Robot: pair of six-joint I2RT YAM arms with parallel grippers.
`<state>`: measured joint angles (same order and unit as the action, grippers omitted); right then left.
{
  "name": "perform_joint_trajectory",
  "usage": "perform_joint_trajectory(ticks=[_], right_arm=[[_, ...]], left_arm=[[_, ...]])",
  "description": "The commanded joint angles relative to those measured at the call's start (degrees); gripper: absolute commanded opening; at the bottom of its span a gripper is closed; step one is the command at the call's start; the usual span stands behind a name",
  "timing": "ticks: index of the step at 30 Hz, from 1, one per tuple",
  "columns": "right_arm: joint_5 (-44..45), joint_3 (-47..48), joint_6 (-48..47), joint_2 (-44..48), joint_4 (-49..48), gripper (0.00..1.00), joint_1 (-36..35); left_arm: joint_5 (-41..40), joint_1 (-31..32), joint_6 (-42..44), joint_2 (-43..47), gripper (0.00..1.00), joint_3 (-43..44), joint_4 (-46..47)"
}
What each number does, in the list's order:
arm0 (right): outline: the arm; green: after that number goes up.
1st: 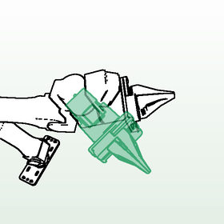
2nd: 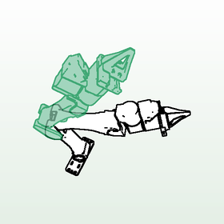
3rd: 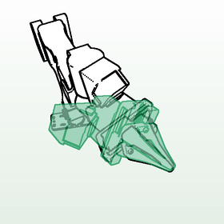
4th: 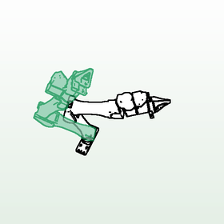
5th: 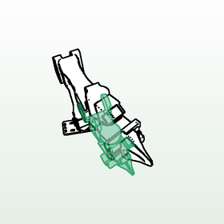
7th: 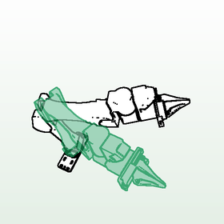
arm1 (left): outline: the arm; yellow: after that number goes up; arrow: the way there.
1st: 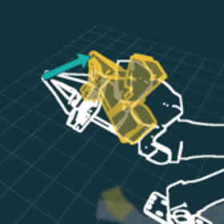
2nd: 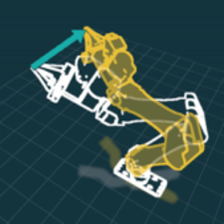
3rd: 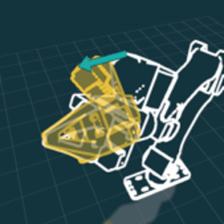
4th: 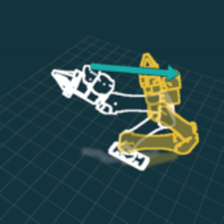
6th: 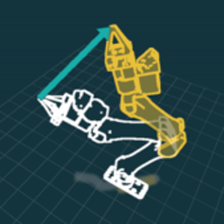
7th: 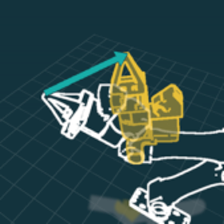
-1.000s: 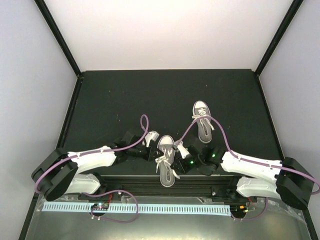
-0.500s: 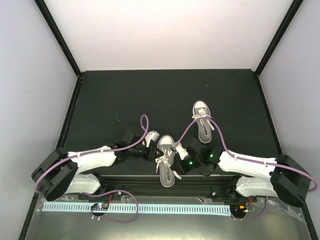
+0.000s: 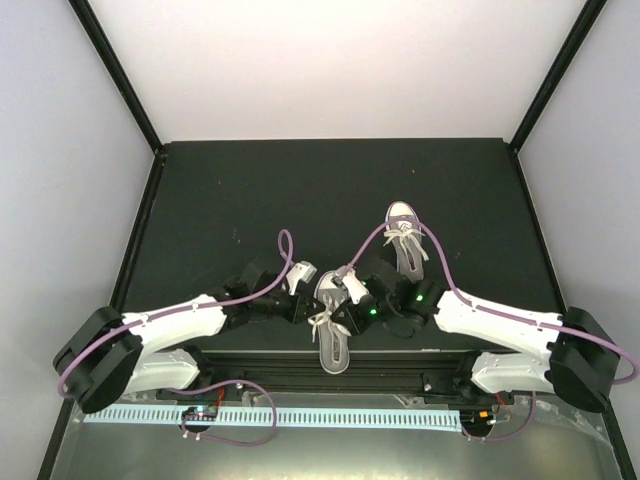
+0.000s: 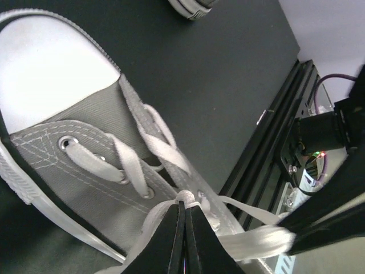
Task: Tie the shoes
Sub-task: Cross the shoelace with the shoelace.
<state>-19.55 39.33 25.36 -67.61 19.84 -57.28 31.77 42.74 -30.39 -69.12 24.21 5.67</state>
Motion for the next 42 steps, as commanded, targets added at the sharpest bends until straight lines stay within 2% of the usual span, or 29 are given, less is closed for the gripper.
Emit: perform_joint_trajectory(ticks=[1,9,11,17,19,22,24,26,29,33,38,40,42], right_arm=[[0.32,1.88,-0.44,-4.33,-1.41,0.01,-0.75],[1.17,1.94,1.43,-8.05,-3.19,0.02,-1.64],[1.63,1.45,1.93,-8.04,-3.40,0.02,-1.68],[2.54,-0.22,2.86,-6.86,-3.22,0.02,-1.65],[2.67,-0.70,3.02,-6.35,-3.14,0.02,-1.70],[2.69,-1.16,3.20,-5.76,-3.04,0.02,-1.68],[2.76,-1.44,3.36,-5.52,-3.00,0.02,-1.69],[2.85,-1.54,3.40,-5.26,-3.00,0.02,-1.70],[3.23,-1.71,3.65,-4.84,-3.03,0.02,-1.69],[3.55,-1.88,3.81,-4.38,-3.22,0.02,-1.69],[3.38,-2.11,3.81,-4.44,-3.49,0.02,-1.68],[3.37,-2.15,3.81,-4.34,-3.71,0.02,-1.68],[3.29,-2.15,3.81,-4.41,-3.75,0.02,-1.70]], left_arm=[[0.38,-0.47,2.00,3.64,0.02,0.38,-1.20],[0.27,-0.47,1.57,7.33,0.05,-1.56,-2.90],[0.20,-0.47,1.53,7.91,0.08,-1.85,-3.70],[-0.72,-0.47,-0.80,11.66,0.29,-4.96,-3.58],[-3.57,-0.47,-2.36,12.90,0.40,-5.66,-4.74],[-7.01,-1.08,-3.94,13.38,0.48,-6.42,-5.66],[-6.73,-1.41,-4.76,13.48,0.62,-7.33,-4.10],[-5.40,-1.42,-5.37,14.08,0.68,-8.48,-1.36],[-5.27,-1.80,-6.10,13.50,0.68,-10.03,0.51],[-3.19,-2.20,-7.13,10.74,0.54,-11.23,2.95],[-1.50,-2.31,-7.11,8.72,0.46,-12.34,6.00],[-1.28,-2.24,-5.84,8.50,0.47,-12.57,6.07],[-1.11,-2.28,-4.83,7.89,0.53,-13.09,6.95]])
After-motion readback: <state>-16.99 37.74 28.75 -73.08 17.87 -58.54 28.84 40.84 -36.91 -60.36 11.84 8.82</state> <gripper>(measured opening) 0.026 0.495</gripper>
